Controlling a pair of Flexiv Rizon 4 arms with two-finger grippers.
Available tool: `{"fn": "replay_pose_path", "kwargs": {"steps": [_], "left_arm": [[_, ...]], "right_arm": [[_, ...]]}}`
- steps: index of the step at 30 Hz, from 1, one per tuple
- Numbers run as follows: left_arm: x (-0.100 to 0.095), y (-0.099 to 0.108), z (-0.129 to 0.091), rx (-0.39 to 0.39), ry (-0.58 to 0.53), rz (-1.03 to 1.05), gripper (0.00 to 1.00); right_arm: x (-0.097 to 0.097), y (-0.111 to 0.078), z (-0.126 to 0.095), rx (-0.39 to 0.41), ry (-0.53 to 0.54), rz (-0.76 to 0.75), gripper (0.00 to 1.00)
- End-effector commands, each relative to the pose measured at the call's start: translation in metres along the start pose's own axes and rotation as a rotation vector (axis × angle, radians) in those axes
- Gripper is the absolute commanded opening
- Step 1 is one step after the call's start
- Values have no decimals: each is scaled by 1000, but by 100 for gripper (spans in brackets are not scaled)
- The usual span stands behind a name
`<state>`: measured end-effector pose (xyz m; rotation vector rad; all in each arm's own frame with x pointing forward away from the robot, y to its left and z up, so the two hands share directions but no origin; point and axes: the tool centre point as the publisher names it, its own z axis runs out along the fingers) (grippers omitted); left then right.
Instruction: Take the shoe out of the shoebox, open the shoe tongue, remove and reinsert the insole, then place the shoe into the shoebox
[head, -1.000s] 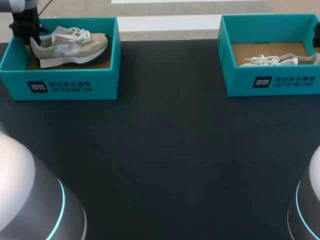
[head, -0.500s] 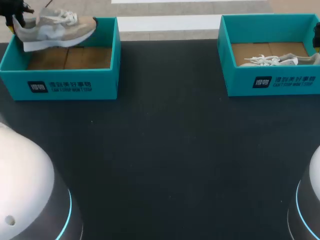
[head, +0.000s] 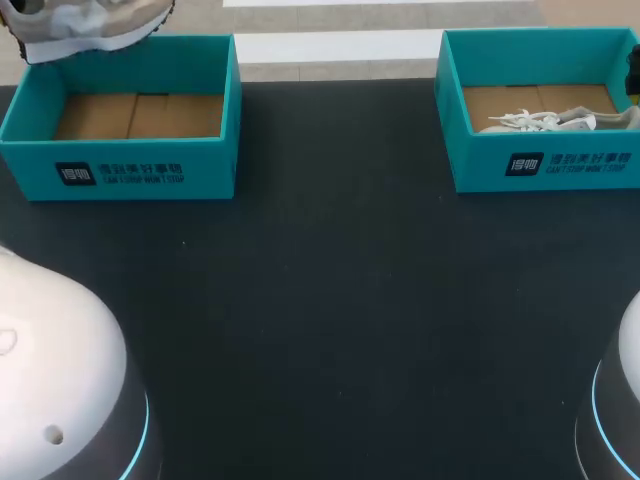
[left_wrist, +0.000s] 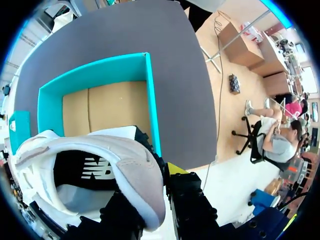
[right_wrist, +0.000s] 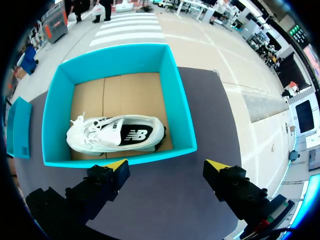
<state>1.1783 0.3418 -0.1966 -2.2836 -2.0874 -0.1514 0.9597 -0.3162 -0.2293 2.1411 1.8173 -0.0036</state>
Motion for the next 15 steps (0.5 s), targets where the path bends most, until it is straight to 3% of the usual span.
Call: {"fn": "replay_pose_path", "kwargs": {"steps": [1,10,15], "left_arm": [[-3,-10,-5,-36,7,-1,0],[-3,-10,-5,-36,7,-1,0],[-4,-35,-21,-11,-17,3,0]], "right_arm": [[0,0,0,-1,0,1,100],[0,0,0,-1,0,1,100],[0,0,0,-1,0,1,100]]}}
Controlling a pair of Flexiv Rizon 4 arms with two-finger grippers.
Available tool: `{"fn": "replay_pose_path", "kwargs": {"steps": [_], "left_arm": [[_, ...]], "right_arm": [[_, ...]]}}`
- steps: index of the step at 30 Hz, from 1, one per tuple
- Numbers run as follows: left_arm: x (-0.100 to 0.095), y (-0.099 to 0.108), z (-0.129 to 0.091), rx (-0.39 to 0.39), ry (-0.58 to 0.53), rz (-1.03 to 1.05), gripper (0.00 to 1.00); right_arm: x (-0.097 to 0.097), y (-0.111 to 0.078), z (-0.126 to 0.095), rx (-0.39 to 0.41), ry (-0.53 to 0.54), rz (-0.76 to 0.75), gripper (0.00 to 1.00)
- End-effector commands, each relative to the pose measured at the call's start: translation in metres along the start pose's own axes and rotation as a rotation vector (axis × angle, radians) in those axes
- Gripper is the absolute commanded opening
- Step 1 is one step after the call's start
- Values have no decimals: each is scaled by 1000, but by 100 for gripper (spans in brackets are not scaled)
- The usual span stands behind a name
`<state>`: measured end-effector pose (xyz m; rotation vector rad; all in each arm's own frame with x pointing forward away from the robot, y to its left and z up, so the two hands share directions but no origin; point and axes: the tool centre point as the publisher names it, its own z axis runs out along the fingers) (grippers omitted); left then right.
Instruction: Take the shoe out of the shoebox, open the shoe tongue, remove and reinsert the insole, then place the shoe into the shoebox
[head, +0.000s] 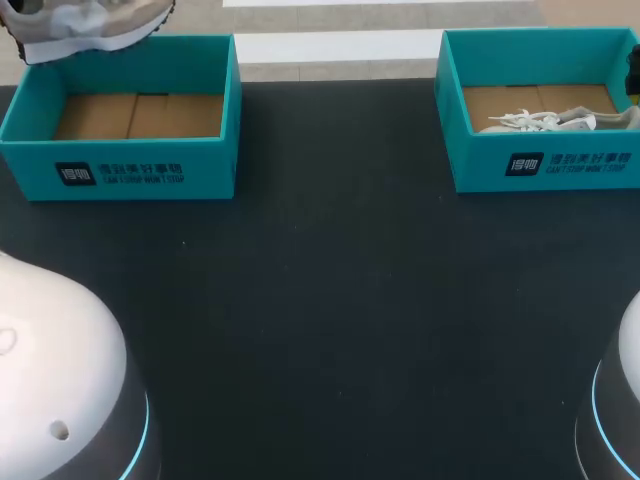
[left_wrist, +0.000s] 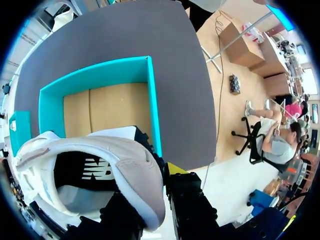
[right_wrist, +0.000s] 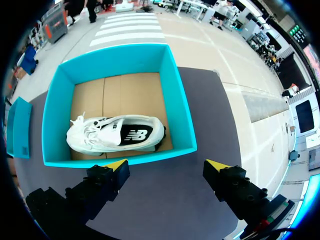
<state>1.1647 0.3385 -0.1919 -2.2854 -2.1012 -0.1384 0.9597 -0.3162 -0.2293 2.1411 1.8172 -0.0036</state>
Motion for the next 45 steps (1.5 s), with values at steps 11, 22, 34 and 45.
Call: {"fn": "replay_pose_path", "kwargs": {"steps": [11,22,34,45], "left_arm": [[-24,-75,-40,29,17,-13,0],[-63,-128,-56,42,62,30,0],[-118,-179,-72,-30,125,61,0],[-159,-214,-77,-39,129,57,0]], "right_arm": [[0,0,0,-1,0,1,100],[0,0,0,-1,0,1,100],[0,0,0,-1,0,1,100],[0,0,0,-1,0,1,100]]}}
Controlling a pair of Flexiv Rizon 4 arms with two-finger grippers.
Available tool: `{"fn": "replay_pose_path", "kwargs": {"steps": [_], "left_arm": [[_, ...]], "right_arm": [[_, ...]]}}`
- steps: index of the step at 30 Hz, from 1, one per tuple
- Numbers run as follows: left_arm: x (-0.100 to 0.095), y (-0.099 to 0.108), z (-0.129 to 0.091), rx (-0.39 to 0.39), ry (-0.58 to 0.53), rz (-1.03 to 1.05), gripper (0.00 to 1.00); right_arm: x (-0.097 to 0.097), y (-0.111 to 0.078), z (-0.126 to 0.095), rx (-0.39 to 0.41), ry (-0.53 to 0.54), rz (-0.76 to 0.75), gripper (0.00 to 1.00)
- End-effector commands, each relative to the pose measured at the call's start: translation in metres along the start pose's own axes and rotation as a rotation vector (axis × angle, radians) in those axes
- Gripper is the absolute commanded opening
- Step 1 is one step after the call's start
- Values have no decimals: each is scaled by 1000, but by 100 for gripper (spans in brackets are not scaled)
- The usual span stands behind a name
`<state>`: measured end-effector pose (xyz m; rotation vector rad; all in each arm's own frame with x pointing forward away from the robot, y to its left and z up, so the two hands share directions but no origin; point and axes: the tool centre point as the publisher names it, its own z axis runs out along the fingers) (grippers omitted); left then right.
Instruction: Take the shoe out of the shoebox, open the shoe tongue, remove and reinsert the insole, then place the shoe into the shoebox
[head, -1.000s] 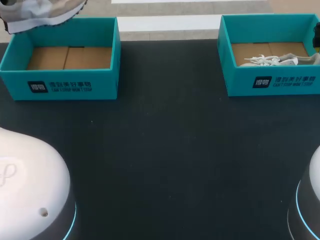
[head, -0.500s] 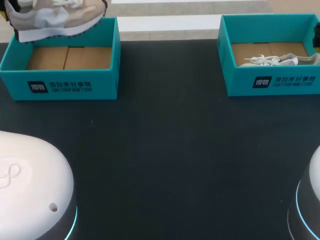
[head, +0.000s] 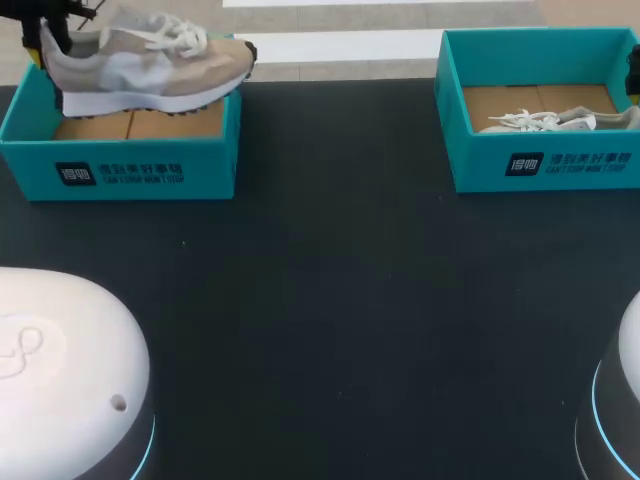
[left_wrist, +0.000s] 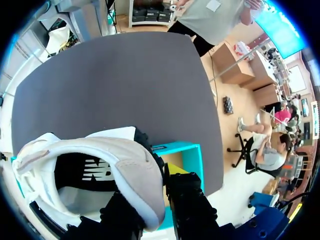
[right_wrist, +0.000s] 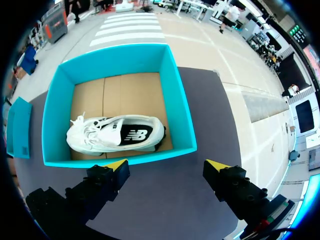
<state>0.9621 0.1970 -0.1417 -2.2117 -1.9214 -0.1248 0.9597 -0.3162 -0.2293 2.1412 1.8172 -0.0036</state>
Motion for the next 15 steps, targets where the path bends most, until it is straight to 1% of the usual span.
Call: {"fn": "replay_pose_path", "kwargs": {"steps": [1,2,15], "left_arm": [[-11,-31,-4,-180,33,-23,0],[-14,-35,-5,-192,26,-20,0],[-14,-35,-5,-192,26,-20,0]], "right_arm": [[0,0,0,-1,0,1,100],[0,0,0,-1,0,1,100],[0,0,0,-1,0,1,100]]}}
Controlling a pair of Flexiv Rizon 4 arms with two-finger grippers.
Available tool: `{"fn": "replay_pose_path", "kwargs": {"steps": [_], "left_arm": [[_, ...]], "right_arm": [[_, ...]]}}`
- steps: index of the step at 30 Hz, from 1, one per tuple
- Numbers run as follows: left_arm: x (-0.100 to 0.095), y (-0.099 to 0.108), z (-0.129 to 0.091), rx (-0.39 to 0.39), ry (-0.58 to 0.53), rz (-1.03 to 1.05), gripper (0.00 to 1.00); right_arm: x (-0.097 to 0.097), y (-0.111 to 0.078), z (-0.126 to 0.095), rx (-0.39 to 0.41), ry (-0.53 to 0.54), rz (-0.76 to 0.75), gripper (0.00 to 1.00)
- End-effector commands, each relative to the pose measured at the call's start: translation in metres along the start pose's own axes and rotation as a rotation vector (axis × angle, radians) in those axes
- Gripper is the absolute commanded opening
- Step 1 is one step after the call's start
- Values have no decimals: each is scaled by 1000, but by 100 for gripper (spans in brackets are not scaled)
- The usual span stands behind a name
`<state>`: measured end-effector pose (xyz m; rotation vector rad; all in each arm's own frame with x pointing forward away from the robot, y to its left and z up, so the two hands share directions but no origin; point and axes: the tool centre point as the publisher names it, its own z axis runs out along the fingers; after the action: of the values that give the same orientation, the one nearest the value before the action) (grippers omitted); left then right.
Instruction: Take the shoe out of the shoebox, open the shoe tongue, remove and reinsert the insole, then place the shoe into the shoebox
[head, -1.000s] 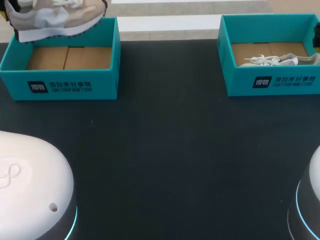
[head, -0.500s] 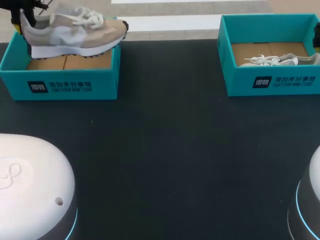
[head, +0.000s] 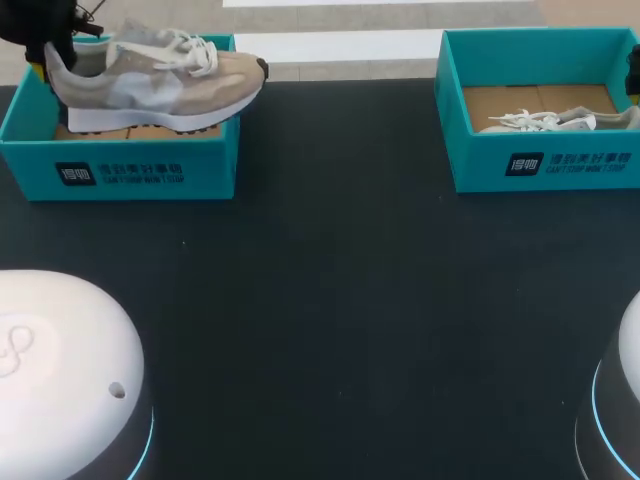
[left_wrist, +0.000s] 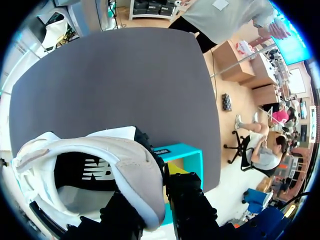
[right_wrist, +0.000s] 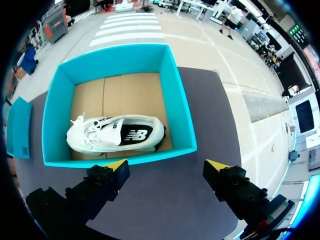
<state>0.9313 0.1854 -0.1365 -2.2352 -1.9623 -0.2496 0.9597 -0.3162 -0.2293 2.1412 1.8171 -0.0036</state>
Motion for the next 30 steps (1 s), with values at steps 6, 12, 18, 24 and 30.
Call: {"fn": "replay_pose_path", "kwargs": {"steps": [6,12,18,24,30], "left_arm": [[1,-5,0,-100,-2,0,0],[-1,-10,3,-107,42,-8,0],[-19,-42,-4,-138,109,-15,0],[-55,-77,-11,-151,152,-19,0],[-85,-100,-14,-133,162,-55,0]], "right_arm": [[0,0,0,-1,0,1,100],[0,0,0,-1,0,1,100],[0,0,0,-1,0,1,100],[0,0,0,-1,0,1,100],[0,0,0,-1,0,1,100]]}}
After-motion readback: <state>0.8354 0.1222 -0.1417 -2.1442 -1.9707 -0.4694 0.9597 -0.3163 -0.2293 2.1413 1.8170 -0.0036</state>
